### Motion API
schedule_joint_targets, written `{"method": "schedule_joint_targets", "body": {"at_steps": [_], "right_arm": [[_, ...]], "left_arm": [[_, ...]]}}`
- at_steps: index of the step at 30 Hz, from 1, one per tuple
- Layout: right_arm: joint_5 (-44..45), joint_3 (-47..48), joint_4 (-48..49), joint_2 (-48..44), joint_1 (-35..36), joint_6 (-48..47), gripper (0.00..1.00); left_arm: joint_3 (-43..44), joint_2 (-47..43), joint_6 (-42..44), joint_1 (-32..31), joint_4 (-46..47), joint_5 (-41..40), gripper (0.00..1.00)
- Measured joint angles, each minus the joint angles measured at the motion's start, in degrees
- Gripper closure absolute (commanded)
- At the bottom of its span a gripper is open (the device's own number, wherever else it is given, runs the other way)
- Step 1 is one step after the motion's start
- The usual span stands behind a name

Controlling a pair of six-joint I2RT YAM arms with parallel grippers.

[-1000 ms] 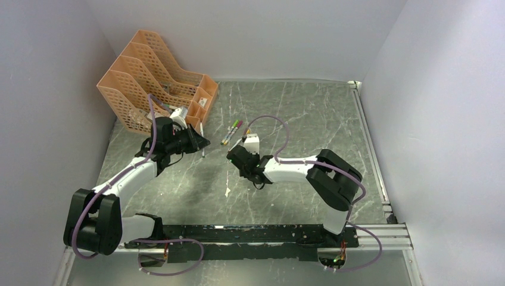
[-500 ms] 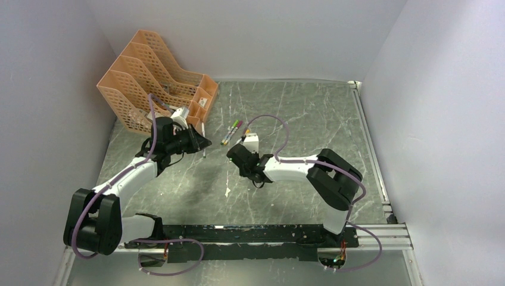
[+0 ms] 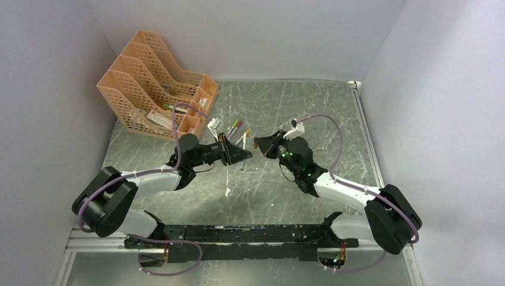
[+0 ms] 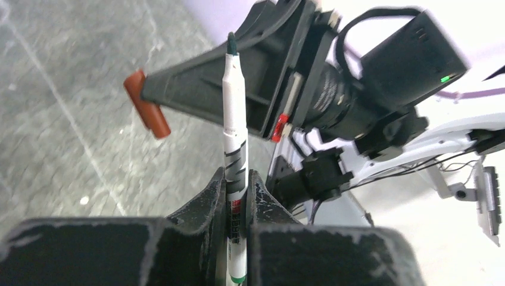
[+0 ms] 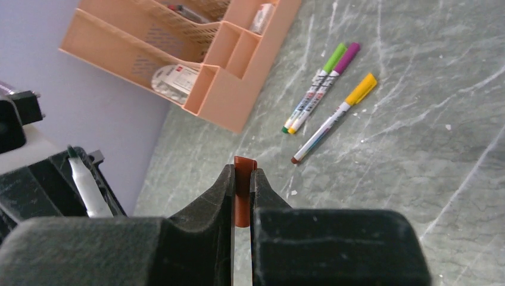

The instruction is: Insert the pens into the pen caps

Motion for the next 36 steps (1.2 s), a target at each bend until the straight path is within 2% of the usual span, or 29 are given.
{"method": "schedule_joint_targets", "body": {"at_steps": [10, 14, 21, 36], "right_arm": [[-2.67, -2.62, 14.82, -5.22, -1.51, 0.98, 1.00], [-3.50, -2.40, 17.75, -5.35, -1.88, 0.90, 1.00], [-4.61, -1.31, 19.34, -5.40, -2.27, 0.66, 1.00], [-5.86, -1.31, 19.76, -8.09, -2.89, 0.63, 1.00]], "left_arm": [[0.07, 6.88, -9.42, -3.98, 19.26, 0.13, 0.93], [0.07, 10.34, -12.48, -5.27, 24.81, -0.07, 0.93], [0.07, 11.04, -13.68, -7.30, 28.57, -0.33, 0.93], [0.07, 11.98, -13.68, -7.43, 29.29, -0.61, 0.93]]}}
